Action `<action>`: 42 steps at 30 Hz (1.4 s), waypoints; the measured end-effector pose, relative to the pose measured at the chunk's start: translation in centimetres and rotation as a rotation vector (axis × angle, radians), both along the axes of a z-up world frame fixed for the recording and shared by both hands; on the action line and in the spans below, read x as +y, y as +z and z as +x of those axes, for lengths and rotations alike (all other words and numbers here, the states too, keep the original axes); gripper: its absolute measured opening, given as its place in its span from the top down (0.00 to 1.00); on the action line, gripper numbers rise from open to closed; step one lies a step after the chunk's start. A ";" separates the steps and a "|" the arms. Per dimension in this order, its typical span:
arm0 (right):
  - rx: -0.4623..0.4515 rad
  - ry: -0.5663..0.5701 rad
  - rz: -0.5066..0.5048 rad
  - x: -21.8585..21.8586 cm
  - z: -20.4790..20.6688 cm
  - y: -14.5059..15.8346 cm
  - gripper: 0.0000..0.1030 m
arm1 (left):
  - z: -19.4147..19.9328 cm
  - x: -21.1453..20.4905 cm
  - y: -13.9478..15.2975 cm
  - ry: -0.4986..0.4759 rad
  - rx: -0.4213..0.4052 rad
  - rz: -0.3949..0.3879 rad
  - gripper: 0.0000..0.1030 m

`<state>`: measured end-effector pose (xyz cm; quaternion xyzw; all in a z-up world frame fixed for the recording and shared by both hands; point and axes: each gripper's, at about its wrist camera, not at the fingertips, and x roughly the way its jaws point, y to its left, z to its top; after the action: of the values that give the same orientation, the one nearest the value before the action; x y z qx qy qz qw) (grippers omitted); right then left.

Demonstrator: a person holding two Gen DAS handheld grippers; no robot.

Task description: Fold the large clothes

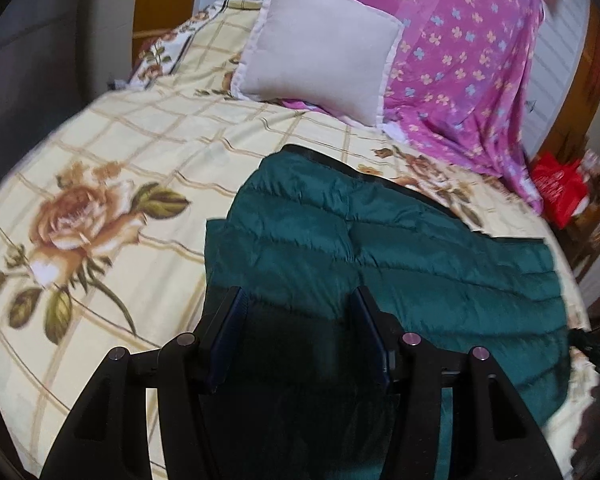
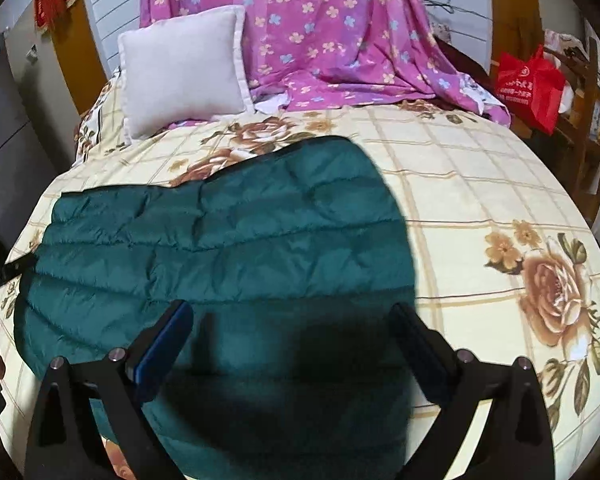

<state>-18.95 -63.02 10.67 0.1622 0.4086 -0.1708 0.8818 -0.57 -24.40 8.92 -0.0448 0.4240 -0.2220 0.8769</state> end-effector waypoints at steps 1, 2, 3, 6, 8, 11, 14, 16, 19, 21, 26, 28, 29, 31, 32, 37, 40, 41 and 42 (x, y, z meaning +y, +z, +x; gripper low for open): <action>0.002 -0.009 0.022 -0.6 -0.2 -0.2 0.03 | 0.1 0.6 -0.2 -0.005 0.017 -0.037 0.64; 0.008 -0.021 0.054 -1.4 -0.4 -0.5 0.03 | 0.3 1.3 -0.4 -0.011 0.037 -0.081 0.64; 0.012 -0.027 0.082 -2.0 -0.5 -0.9 0.03 | 0.5 1.8 -0.6 -0.015 0.055 -0.116 0.64; 0.021 -0.039 0.173 -3.6 -0.6 -2.5 0.03 | 1.3 3.3 -1.7 -0.018 0.111 -0.230 0.59; 0.020 -0.038 0.225 -4.4 -0.3 -3.6 0.03 | 1.8 4.1 -2.3 -0.006 0.132 -0.282 0.56; 0.005 -0.029 0.278 -5.1 0.2 -5.1 0.00 | 2.4 4.3 -3.1 -0.019 0.151 -0.331 0.50; 0.003 -0.005 0.335 -5.4 1.1 -6.6 0.00 | 2.8 4.5 -3.8 -0.030 0.154 -0.349 0.50; 0.002 0.008 0.359 -5.5 1.7 -7.1 0.00 | 3.0 4.4 -4.1 -0.045 0.149 -0.346 0.49; 0.012 0.028 0.363 -5.3 2.5 -7.3 0.00 | 3.1 5.2 -3.6 -0.039 0.141 -0.372 0.49; 0.012 0.029 0.369 -5.4 2.8 -7.4 0.00 | 3.1 6.3 -3.3 -0.012 0.120 -0.404 0.49; -0.002 0.034 0.401 -5.9 2.7 -7.9 0.00 | 4.0 6.7 -5.2 0.027 0.205 -0.370 0.44; -0.006 0.035 0.399 -6.0 2.7 -8.0 0.00 | 4.0 7.1 -5.9 0.036 0.218 -0.396 0.45; -0.008 0.037 0.398 -6.1 2.7 -8.0 0.00 | 4.0 7.1 -6.2 0.035 0.224 -0.410 0.44; -0.008 0.042 0.397 -6.1 2.7 -8.0 0.00 | 4.0 7.0 -6.5 0.022 0.233 -0.423 0.43; -0.006 0.046 0.398 -6.1 2.7 -8.0 0.00 | 4.0 6.6 -6.7 0.011 0.242 -0.426 0.40; -0.001 0.068 0.398 -6.3 2.8 -8.0 0.00 | 4.3 5.1 -7.6 -0.011 0.288 -0.441 0.32; 0.001 0.079 0.396 -6.3 3.1 -7.9 0.00 | 4.5 4.9 -8.1 -0.016 0.306 -0.468 0.27; 0.003 0.084 0.395 -6.3 3.2 -7.9 0.00 | 4.5 4.7 -8.0 -0.022 0.305 -0.466 0.27; 0.004 0.089 0.395 -6.4 3.3 -7.9 0.00 | 4.5 4.4 -8.0 -0.030 0.304 -0.458 0.27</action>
<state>-15.63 -69.38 2.72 0.3134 0.4428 -0.0488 0.8387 3.89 -20.00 0.89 -0.2686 0.4901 -0.3161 0.7667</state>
